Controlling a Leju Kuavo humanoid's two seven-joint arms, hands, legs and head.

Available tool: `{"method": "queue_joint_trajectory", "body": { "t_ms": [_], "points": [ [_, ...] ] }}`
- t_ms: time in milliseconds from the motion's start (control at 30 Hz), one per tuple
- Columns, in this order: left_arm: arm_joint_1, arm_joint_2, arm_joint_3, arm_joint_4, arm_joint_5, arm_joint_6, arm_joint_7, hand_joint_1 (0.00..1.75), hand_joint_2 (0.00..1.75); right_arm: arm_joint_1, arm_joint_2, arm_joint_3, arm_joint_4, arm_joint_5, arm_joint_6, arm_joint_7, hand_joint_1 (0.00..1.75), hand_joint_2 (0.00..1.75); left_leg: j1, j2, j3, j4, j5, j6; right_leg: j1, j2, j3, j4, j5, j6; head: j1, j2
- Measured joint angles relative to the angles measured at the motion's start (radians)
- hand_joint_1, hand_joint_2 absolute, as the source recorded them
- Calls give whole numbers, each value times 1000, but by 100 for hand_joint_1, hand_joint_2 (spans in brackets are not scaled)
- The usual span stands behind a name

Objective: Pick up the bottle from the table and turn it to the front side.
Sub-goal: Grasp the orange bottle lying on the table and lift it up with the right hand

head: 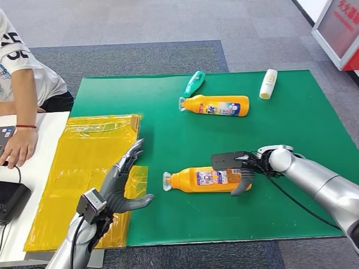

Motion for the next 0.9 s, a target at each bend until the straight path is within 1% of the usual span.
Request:
{"method": "queue_joint_trajectory", "body": {
  "t_ms": [333,600,733,900],
  "points": [
    [-1,0,0,4,1,1,0,0,175,-6,6,-3,5,4,0,3,0,175,0,0,0,0,0,0,0,0,0,0,0,0,0,0],
    [-1,0,0,5,2,3,0,0,175,-58,17,-10,5,17,29,38,0,175,0,0,0,0,0,0,0,0,0,0,0,0,0,0],
    [-1,0,1,5,3,5,0,0,175,-58,21,4,9,110,12,55,0,175,0,0,0,0,0,0,0,0,0,0,0,0,0,0],
    [-1,0,2,5,3,8,0,0,175,-36,39,28,35,204,-25,47,0,175,0,0,0,0,0,0,0,0,0,0,0,0,0,0]
  ]
}}
